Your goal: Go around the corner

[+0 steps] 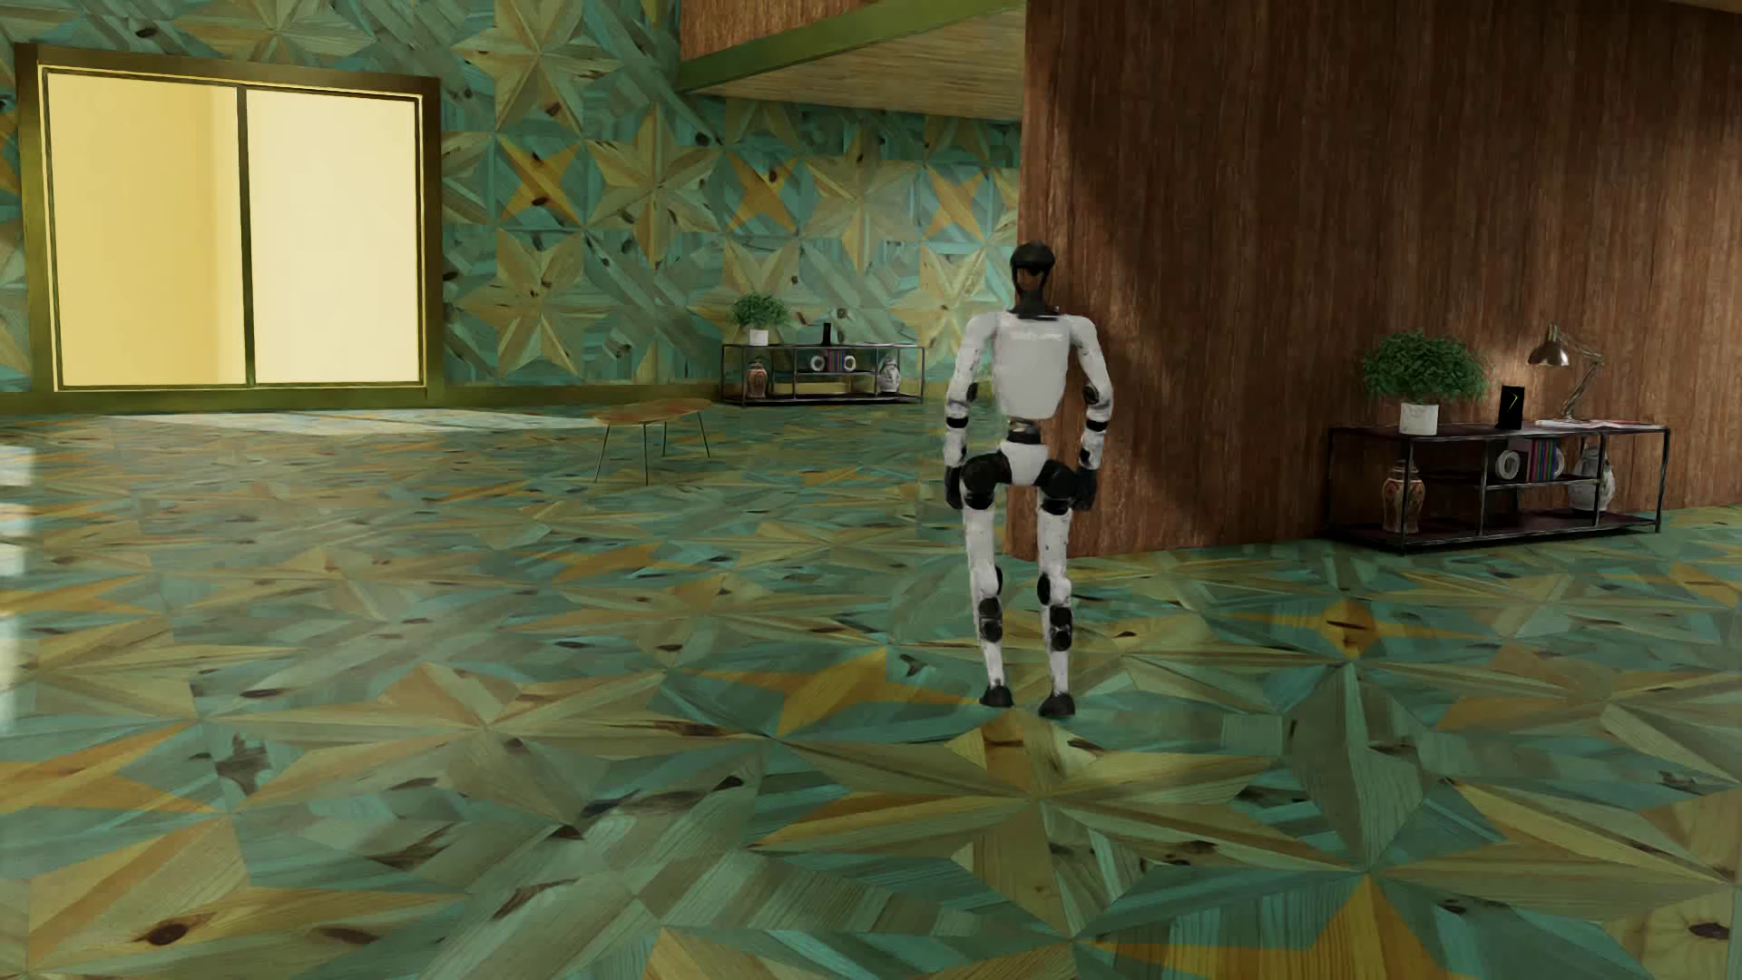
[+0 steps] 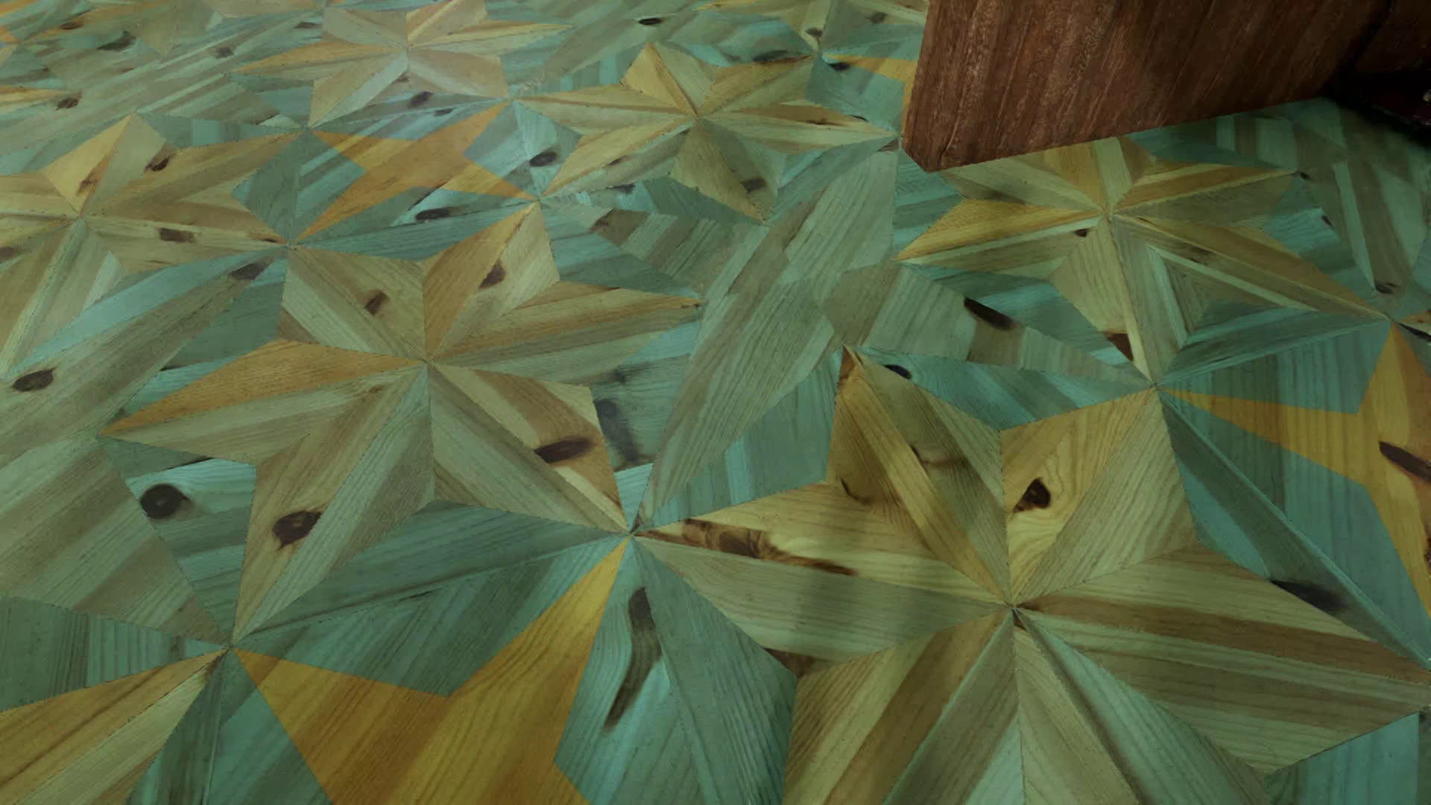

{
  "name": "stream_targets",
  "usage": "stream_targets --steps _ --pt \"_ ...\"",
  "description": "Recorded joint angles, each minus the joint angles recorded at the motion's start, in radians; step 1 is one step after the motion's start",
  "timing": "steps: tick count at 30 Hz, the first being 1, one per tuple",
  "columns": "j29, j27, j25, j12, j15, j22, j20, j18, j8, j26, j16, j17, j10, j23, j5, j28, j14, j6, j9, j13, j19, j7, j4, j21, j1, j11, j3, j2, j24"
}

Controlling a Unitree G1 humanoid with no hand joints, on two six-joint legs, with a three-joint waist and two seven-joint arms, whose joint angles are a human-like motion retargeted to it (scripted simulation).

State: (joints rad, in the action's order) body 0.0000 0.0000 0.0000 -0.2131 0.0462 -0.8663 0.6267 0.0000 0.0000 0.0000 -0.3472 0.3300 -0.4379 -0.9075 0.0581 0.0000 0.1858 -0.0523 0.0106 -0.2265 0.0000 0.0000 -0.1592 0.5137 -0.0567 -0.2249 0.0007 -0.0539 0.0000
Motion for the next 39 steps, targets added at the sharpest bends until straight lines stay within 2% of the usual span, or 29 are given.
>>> stream_targets --steps 2,3,4,7,9,10,11,12,15,18,19,20,21,22,23,24,25,26,27,28,29,31,32,34,35,36,37,38,39 --pt "0.0 0.0 0.0 0.003 -0.034 0.003 0.007 0.0 0.0 0.0 0.002 0.004 -0.019 -0.007 -0.002 0.0 -0.046 0.01 -0.001 -0.004 0.0 0.0 -0.003 -0.01 -0.018 0.029 0.007 0.007 0.0" --pt "0.0 0.0 0.0 -0.004 0.095 0.021 0.013 0.0 0.0 0.0 -0.004 0.006 -0.023 -0.003 -0.011 0.0 -0.053 0.013 0.005 -0.009 0.0 0.0 -0.003 0.001 -0.008 -0.244 0.007 0.002 0.0" --pt "0.0 0.0 0.0 -0.004 0.227 0.024 0.019 0.0 0.0 0.0 -0.004 0.009 -0.035 -0.01 -0.02 0.0 -0.057 0.018 -0.003 -0.016 0.0 0.0 -0.008 -0.006 -0.02 -0.255 -0.02 0.019 0.0" --pt "0.0 0.0 0.0 0.001 0.267 0.093 0.006 0.0 0.0 0.0 -0.031 0.008 -0.06 0.016 0.007 0.0 -0.031 -0.005 0.057 -0.032 0.0 0.0 -0.039 -0.046 0.04 -0.559 -0.053 0.191 0.0" --pt "0.0 0.0 0.0 0.011 0.273 0.155 -0.024 0.0 0.0 0.0 -0.04 0.004 -0.051 0.041 0.016 0.0 0.039 -0.011 0.085 -0.048 0.0 0.0 -0.036 -0.067 0.094 -0.754 -0.113 0.322 0.0" --pt "0.0 0.0 0.0 0.039 0.262 0.156 -0.011 0.0 0.0 0.0 -0.036 0.008 -0.032 0.035 0.004 0.0 0.082 0.004 0.092 -0.054 0.0 0.0 -0.02 -0.048 0.122 -0.764 -0.135 0.388 0.0" --pt "0.0 0.0 0.0 0.05 0.257 0.145 -0.046 0.0 0.0 0.0 -0.007 0.019 -0.019 0.035 0.006 0.0 0.112 0.029 0.084 -0.073 0.0 0.0 0.01 -0.065 0.141 -0.726 -0.201 0.428 0.0" --pt "0.0 0.0 0.0 0.043 0.223 0.211 -0.062 0.0 0.0 0.0 -0.031 0.016 0.006 0.027 0.02 0.0 0.155 0.022 0.084 -0.088 0.0 0.0 0.009 -0.065 0.181 -0.688 -0.213 0.491 0.0" --pt "0.0 0.0 0.0 0.1 0.091 0.227 -0.02 0.0 0.0 0.0 -0.04 0.02 0.037 -0.033 0.047 0.0 0.296 0.029 0.109 -0.097 0.0 0.0 0.026 -0.037 0.303 -0.52 -0.241 0.605 0.0" --pt "0.0 0.0 0.0 0.141 0.098 0.22 0.022 0.0 0.0 0.0 -0.039 0.021 0.045 -0.077 0.061 0.0 0.319 0.028 0.105 -0.094 0.0 0.0 0.042 0.012 0.401 -0.432 -0.281 0.674 0.0" --pt "0.0 0.0 0.0 0.133 0.115 0.175 -0.018 0.0 0.0 0.0 -0.038 0.016 0.041 -0.086 0.062 0.0 0.297 0.028 0.099 -0.11 0.0 0.0 0.056 -0.012 0.43 -0.476 -0.296 0.688 0.0" --pt "0.0 0.0 0.0 0.121 0.118 0.157 -0.007 0.0 0.0 0.0 -0.028 0.019 0.02 -0.1 0.062 0.0 0.238 0.037 0.092 -0.113 0.0 0.0 0.075 -0.026 0.443 -0.539 -0.32 0.691 0.0" --pt "0.0 0.0 0.0 0.096 0.13 0.131 0.024 0.0 0.0 0.0 -0.024 0.02 -0.035 -0.11 0.057 0.0 0.139 0.05 0.082 -0.108 0.0 0.0 0.08 -0.023 0.425 -0.598 -0.334 0.706 0.0" --pt "0.0 0.0 0.0 0.086 0.162 0.078 0.043 0.0 0.0 0.0 -0.015 0.02 -0.129 -0.132 0.028 0.0 -0.011 0.071 0.084 -0.103 0.0 0.0 0.112 -0.005 0.411 -0.655 -0.329 0.676 0.0" --pt "0.0 0.0 0.0 0.063 0.204 0.04 0.058 0.0 0.0 0.0 -0.011 0.019 -0.278 -0.14 0.011 0.0 -0.188 0.063 0.082 -0.095 0.0 0.0 0.116 0.001 0.354 -0.683 -0.309 0.636 0.0" --pt "0.0 0.0 0.0 0.051 0.238 -0.009 0.065 0.0 0.0 0.0 -0.01 0.009 -0.482 -0.13 -0.01 0.0 -0.311 0.048 0.082 -0.087 0.0 0.0 0.116 -0.007 0.255 -0.675 -0.277 0.579 0.0" --pt "0.0 0.0 0.0 0.032 0.271 -0.005 0.081 0.0 0.0 0.0 -0.021 0.013 -0.703 -0.096 -0.027 0.0 -0.336 0.047 0.099 -0.081 0.0 0.0 0.121 -0.008 0.146 -0.668 -0.254 0.51 0.0" --pt "0.0 0.0 0.0 0.008 0.297 -0.013 0.061 0.0 0.0 0.0 -0.021 0.007 -0.853 -0.064 -0.051 0.0 -0.304 0.033 0.11 -0.069 0.0 0.0 0.12 -0.013 0.043 -0.635 -0.2 0.43 0.0" --pt "0.0 0.0 0.0 -0.021 0.31 -0.01 0.032 0.0 0.0 0.0 -0.015 0.007 -0.913 -0.03 -0.049 0.0 -0.285 0.016 0.108 -0.059 0.0 0.0 0.104 -0.01 -0.066 -0.59 -0.139 0.345 0.0" --pt "0.0 0.0 0.0 -0.028 0.309 -0.015 0.053 0.0 0.0 0.0 -0.022 0.01 -0.872 0.006 -0.049 0.0 -0.277 -0.006 0.12 -0.036 0.0 0.0 0.091 -0.023 -0.171 -0.521 -0.097 0.257 0.0" --pt "0.0 0.0 0.0 -0.031 0.29 -0.033 0.067 0.0 0.0 0.0 -0.023 0.013 -0.746 0.047 -0.049 0.0 -0.318 -0.015 0.128 -0.036 0.0 0.0 0.078 -0.047 -0.248 -0.451 -0.03 0.16 0.0" --pt "0.0 0.0 0.0 -0.072 0.31 -0.013 0.048 0.0 0.0 0.0 -0.035 0.028 -0.372 0.121 -0.036 0.0 -0.442 -0.038 0.125 -0.021 0.0 0.0 0.078 -0.053 -0.36 -0.33 0.063 -0.019 0.0" --pt "0.0 0.0 0.0 -0.078 0.334 -0.009 0.044 0.0 0.0 0.0 -0.035 0.04 -0.202 0.157 -0.03 0.0 -0.389 -0.041 0.115 -0.007 0.0 0.0 0.083 -0.062 -0.406 -0.293 0.099 -0.089 0.0" --pt "0.0 0.0 0.0 -0.093 0.385 0.003 0.046 0.0 0.0 0.0 -0.043 0.059 -0.036 0.193 -0.016 0.0 -0.018 -0.047 0.104 0.028 0.0 0.0 0.097 -0.063 -0.469 -0.27 0.148 -0.21 0.0" --pt "0.0 0.0 0.0 -0.09 0.382 0.001 0.028 0.0 0.0 0.0 -0.039 0.058 -0.077 0.196 -0.017 0.0 -0.013 -0.052 0.1 0.054 0.0 0.0 0.129 -0.076 -0.478 -0.282 0.169 -0.22 0.0" --pt "0.0 0.0 0.0 -0.102 0.361 -0.007 0.039 0.0 0.0 0.0 -0.04 0.053 -0.072 0.178 0.002 0.0 -0.188 -0.054 0.107 0.046 0.0 0.0 0.105 -0.086 -0.512 -0.311 0.201 -0.276 0.0" --pt "0.0 0.0 0.0 -0.097 0.277 -0.015 0.037 0.0 0.0 0.0 -0.034 0.047 -0.159 0.164 0.022 0.0 -0.386 -0.065 0.096 0.036 0.0 0.0 0.105 -0.111 -0.554 -0.373 0.223 -0.26 0.0" --pt "0.0 0.0 0.0 -0.1 0.122 -0.041 0.039 0.0 0.0 0.0 -0.031 0.025 -0.238 0.126 0.064 0.0 -0.476 -0.099 0.085 0.025 0.0 0.0 0.064 -0.117 -0.556 -0.481 0.202 -0.239 0.0" --pt "0.0 0.0 0.0 -0.089 -0.039 -0.061 0.064 0.0 0.0 0.0 -0.028 0.021 -0.284 0.087 0.069 0.0 -0.471 -0.101 0.075 0.003 0.0 0.0 0.028 -0.106 -0.518 -0.651 0.16 -0.184 0.0"
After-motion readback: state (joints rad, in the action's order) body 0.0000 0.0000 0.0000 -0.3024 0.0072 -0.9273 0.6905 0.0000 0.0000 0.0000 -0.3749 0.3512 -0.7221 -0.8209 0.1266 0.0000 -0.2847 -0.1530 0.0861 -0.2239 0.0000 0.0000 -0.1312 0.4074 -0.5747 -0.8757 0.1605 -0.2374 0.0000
